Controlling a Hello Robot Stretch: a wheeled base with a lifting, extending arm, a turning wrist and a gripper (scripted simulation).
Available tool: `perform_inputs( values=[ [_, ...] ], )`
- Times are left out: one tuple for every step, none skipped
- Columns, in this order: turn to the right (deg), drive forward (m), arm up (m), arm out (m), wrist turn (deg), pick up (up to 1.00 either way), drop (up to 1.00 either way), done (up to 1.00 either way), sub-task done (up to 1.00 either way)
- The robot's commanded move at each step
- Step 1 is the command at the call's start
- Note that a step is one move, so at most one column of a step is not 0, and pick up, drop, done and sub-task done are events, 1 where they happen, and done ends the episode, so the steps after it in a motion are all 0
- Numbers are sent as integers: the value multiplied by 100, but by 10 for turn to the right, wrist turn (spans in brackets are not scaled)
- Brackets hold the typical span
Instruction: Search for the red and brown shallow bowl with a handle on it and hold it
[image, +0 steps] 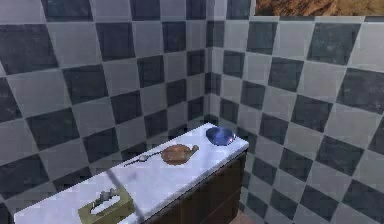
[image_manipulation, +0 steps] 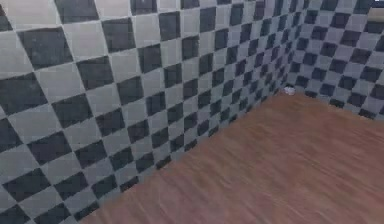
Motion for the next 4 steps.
perform_inputs(
  values=[
    [240,0,0,0,0,0,0,0,0],
    [0,35,0,0,0,0,0,0,0],
    [-450,0,0,0,0,0,0,0,0],
    [-450,0,0,0,0,0,0,0,0]
  ],
)
